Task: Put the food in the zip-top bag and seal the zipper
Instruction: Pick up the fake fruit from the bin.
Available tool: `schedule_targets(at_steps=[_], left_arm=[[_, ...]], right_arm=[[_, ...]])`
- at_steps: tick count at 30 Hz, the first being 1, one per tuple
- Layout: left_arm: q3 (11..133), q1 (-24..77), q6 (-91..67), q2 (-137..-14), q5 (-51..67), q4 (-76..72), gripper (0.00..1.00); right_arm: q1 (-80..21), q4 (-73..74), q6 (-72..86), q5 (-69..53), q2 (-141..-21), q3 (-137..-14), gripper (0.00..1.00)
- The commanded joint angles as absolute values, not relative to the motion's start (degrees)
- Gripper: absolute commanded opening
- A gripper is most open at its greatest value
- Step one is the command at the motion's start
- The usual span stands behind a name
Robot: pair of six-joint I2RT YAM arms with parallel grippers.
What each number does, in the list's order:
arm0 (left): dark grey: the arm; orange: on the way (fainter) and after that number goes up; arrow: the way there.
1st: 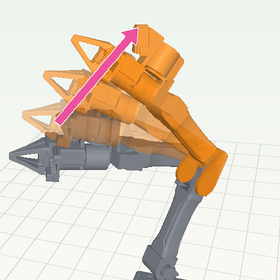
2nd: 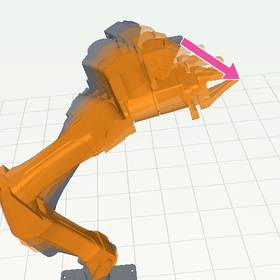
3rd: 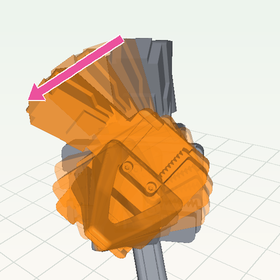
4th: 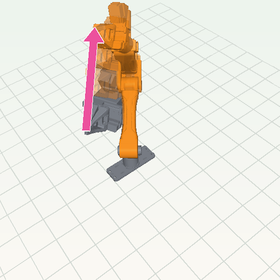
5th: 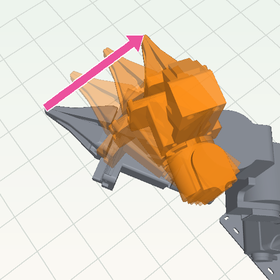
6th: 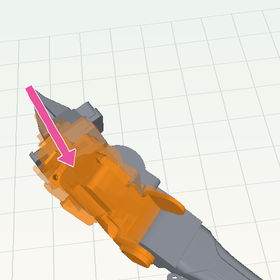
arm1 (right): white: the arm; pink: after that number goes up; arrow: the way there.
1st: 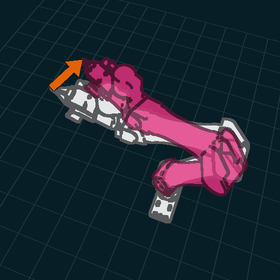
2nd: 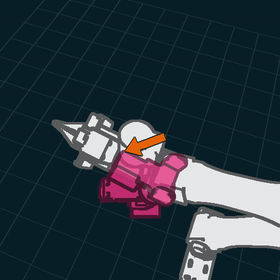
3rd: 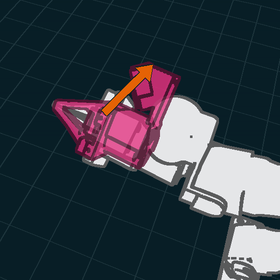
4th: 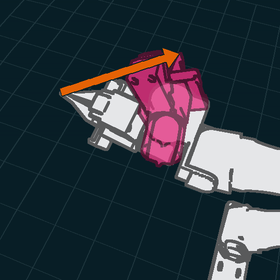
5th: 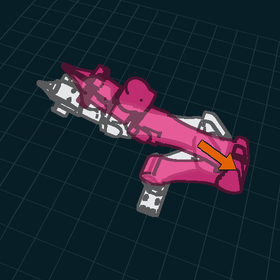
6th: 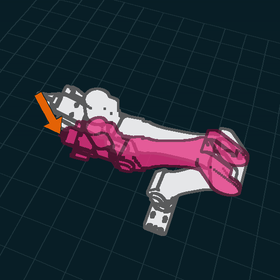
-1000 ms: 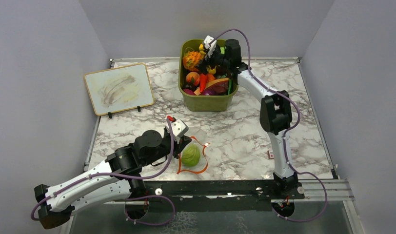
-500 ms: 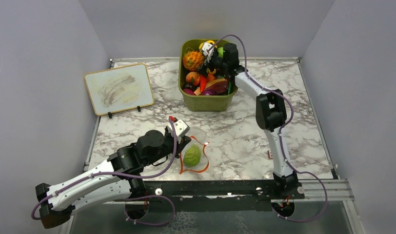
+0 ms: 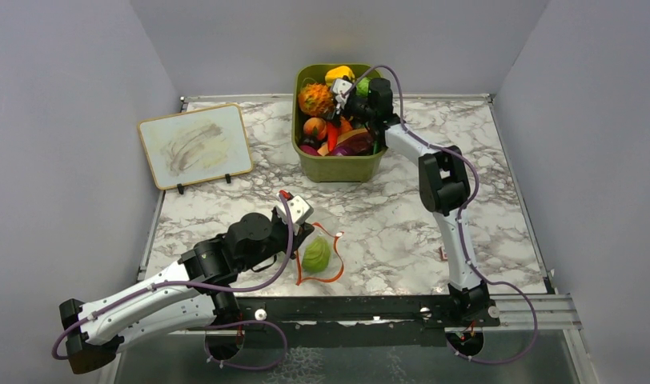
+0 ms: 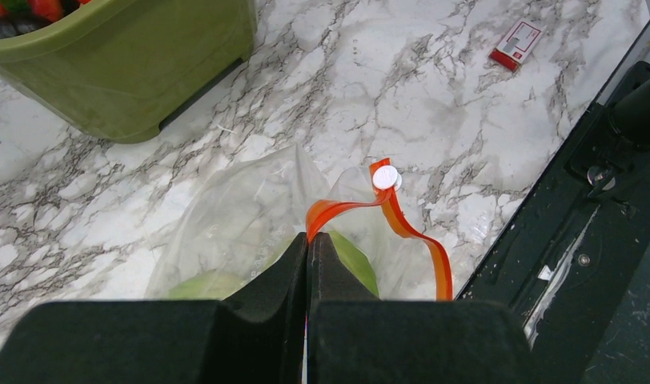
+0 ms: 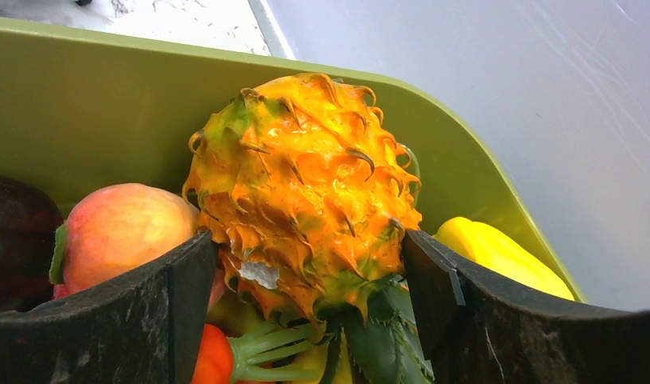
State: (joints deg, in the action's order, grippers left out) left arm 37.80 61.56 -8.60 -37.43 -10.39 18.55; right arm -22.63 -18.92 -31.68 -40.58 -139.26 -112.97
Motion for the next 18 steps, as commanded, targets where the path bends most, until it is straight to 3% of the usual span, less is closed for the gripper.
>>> schedule_targets(at_steps=[1,8,18], left_arm=[[37.4,61.1,-7.9,-37.2,-12.2,16.9,0.00],[37.4,60.9,-8.0,-36.4,-12.0,16.9,0.00],[37.4,60.8,-8.0,-35.2,-12.2,17.0,0.00]], right_arm=[[-23.9,-17.4,-35.0,-43.7,-141.0,-115.3,0.78],[-24.8,-17.4,-37.6,-41.2,-137.0,-112.5,0.43],[-25.5,-24.7,-36.9,-36.6,-124.7,-98.2,0.13]])
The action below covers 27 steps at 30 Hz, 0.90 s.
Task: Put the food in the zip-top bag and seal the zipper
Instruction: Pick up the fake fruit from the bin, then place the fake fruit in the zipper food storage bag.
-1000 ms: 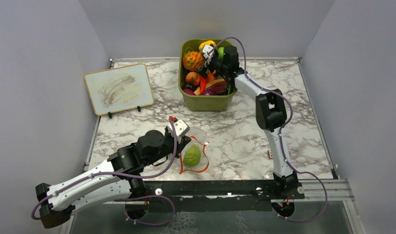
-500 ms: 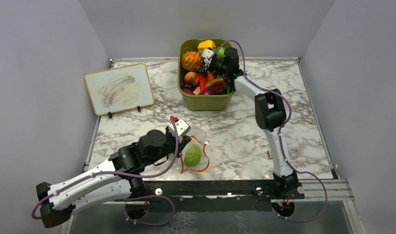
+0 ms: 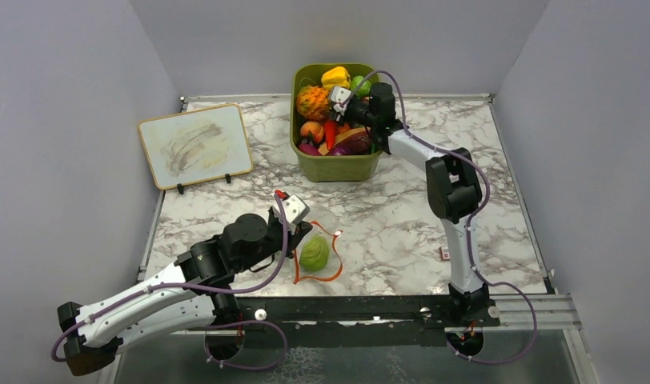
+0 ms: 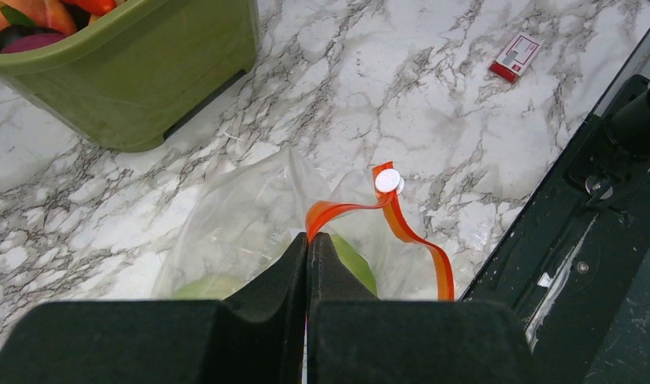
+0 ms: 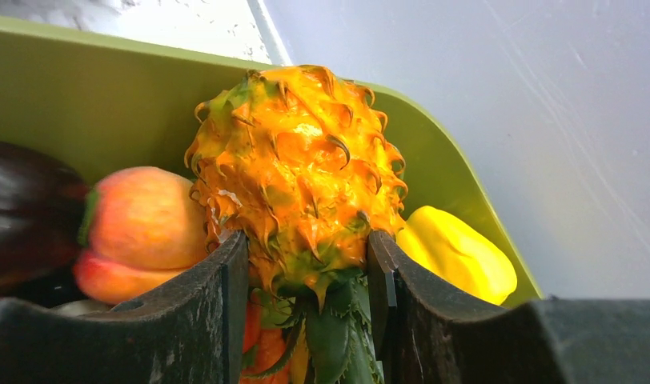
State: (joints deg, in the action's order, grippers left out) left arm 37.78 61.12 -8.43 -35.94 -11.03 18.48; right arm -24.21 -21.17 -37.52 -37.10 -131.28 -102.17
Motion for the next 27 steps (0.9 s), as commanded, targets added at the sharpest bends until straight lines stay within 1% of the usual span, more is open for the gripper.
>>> schedule_targets(at_steps=[1,7,14,22,27], left_arm=[[37.4,60.7,-8.0,-35.1,-12.1,17.0,0.00],[37.5,60.7,-8.4,-34.9,-11.9,17.1,0.00],[37.8,60.7,-8.7,-34.1,-13.3,17.6,0.00],[39.2,60.7,-10.4,-34.4,-16.0,17.8,0.00],[40.4,60.7,-11.6,-35.4,-18.7,18.2,0.00]], right_arm=[[-25.6,-24.9,-36.8,-36.4,-123.4,-96.7,0.13],[-26.5,-27.0,-34.2,-34.8,-115.6,-89.1,0.12],[-27.5,-24.9,-25.3,-32.6,-106.5,-82.9,0.10],[-28.1,-25.2,-12.2,-28.9,-93.5,-71.0,0.08],[-29.4,-21.8,-8.9,-28.4,-84.2,-62.3,0.08]])
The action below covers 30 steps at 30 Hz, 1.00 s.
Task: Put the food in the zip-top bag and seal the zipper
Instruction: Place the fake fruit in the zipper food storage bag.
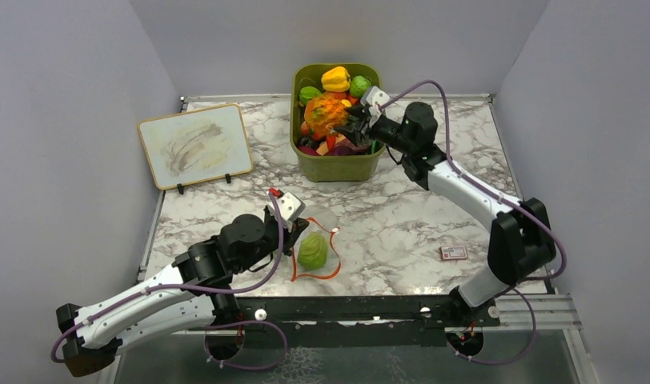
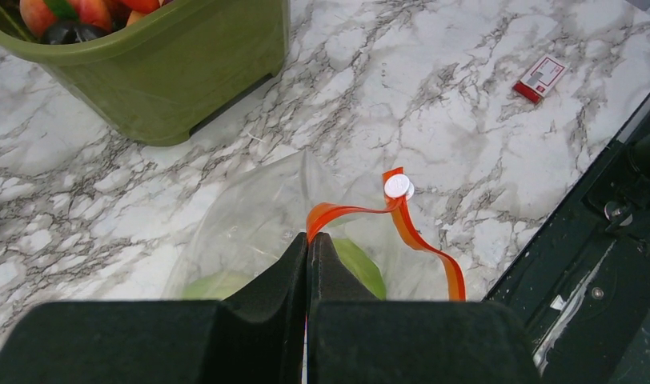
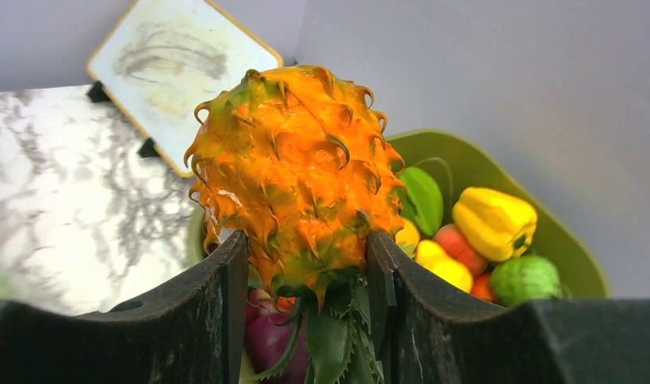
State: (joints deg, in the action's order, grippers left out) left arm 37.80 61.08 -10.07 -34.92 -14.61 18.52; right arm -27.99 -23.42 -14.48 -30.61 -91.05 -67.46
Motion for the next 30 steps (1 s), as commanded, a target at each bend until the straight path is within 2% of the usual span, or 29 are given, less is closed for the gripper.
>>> schedule_targets(at_steps=[1,8,14,22,30], left_arm=[[40.7,60.7,-11.9,-35.6,-19.2,18.4,0.00],[42.1,60.6,-13.1,-38.7,-20.6,19.1,0.00],[47.7,60.6,-19.5,-42.5,-21.5,22.6,0.00],[48.6,60.6,-22.0,-43.7,-23.5,21.2,0.00],[51.2,60.7,-19.7,-47.1,-28.0,19.4,0.00]], right_arm=[[-29.5,-21.5,-8.4,-28.0,-82.1,-60.5,0.08],[-29.9,-11.6,-4.0,-25.8,-66.9,-51.7,0.08],[-29.9,-3.6,-0.7,-28.8,-53.3,-46.5,0.08],[-29.9,5.4,0.8,-39.4,-42.5,-43.3,0.08],[-29.9,9.9,5.7,-56.4,-41.1,-44.0,0.09]])
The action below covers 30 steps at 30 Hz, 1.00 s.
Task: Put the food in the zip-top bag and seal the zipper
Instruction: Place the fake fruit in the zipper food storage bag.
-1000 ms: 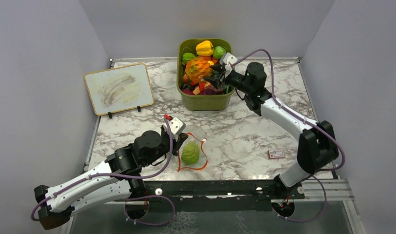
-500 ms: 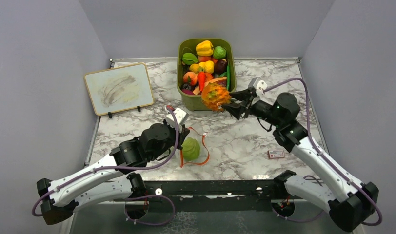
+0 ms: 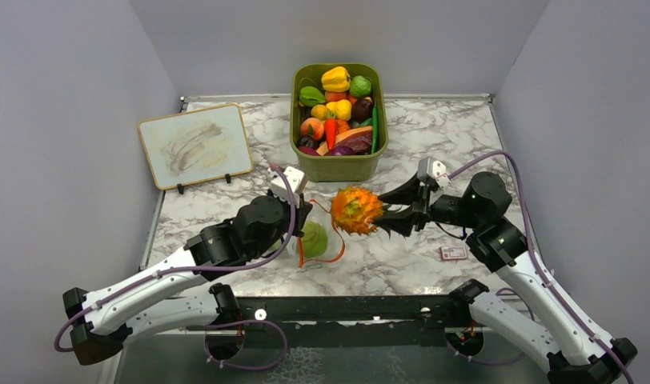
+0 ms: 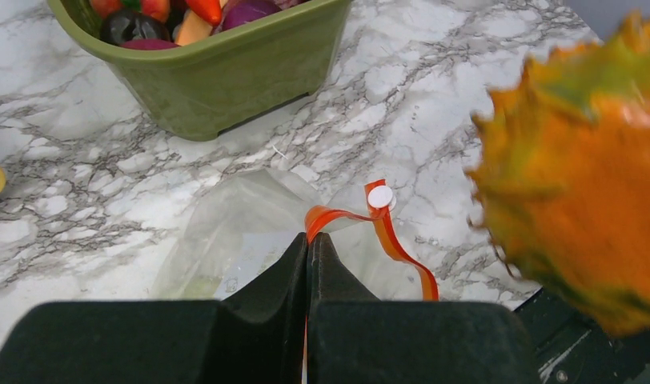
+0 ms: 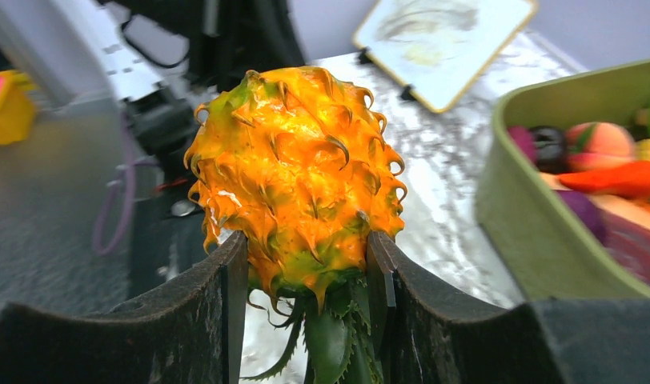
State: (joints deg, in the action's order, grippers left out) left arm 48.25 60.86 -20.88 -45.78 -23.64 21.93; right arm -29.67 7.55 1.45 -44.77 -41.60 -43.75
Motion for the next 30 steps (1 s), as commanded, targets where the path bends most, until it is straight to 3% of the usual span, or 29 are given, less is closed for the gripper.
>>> schedule_targets(at_steps=[1,11,30], left_arm=[[51.4,60.7,-19.3,-47.6,-28.1,19.1,0.00],[53.0,60.6,-18.5,-49.5,-26.4,16.1,0.00],[48.9,60.6,-13.8,-45.6,-16.6,11.6,0.00]], right_arm=[[-29.9,9.5,6.5,-57.4,-41.2,-43.8,0.09],[-29.9,0.2,16.3,-59.6,-46.4,-39.6,0.08],[-35.4,12.2,23.1,-42.2,-57.7,-46.4,0.06]])
